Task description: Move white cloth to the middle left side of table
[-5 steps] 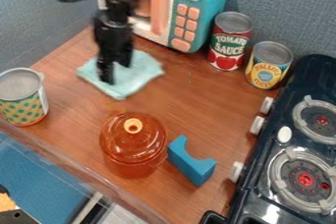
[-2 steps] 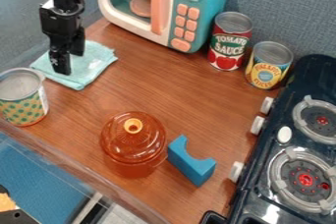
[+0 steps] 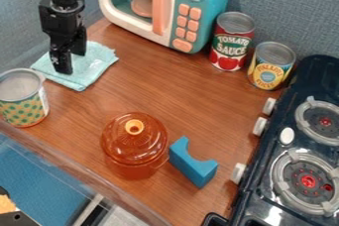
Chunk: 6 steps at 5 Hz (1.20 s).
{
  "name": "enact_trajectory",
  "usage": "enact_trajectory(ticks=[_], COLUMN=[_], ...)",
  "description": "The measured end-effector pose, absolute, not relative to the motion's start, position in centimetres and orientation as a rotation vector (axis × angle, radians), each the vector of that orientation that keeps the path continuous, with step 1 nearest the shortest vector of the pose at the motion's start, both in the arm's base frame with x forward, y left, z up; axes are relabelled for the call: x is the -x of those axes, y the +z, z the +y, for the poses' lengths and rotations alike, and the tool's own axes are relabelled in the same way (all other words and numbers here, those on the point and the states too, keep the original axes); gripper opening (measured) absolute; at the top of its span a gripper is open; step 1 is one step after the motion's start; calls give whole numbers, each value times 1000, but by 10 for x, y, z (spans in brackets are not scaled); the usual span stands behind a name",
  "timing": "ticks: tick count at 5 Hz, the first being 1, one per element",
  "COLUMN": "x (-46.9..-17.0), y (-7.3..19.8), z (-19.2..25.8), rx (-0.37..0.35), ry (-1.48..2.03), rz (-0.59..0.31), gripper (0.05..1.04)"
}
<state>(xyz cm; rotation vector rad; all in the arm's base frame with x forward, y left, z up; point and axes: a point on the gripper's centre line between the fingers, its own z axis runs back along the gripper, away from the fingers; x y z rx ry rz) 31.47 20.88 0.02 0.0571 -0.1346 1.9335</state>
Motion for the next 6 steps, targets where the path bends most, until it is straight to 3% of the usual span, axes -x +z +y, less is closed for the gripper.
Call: enact_trajectory(ticks=[2,6], x=[-315,-313], y=[61,63], z=[220,223], rx=[-10,-7], ry=[1933,1944], rz=[-282,-288], gripper=[999,999])
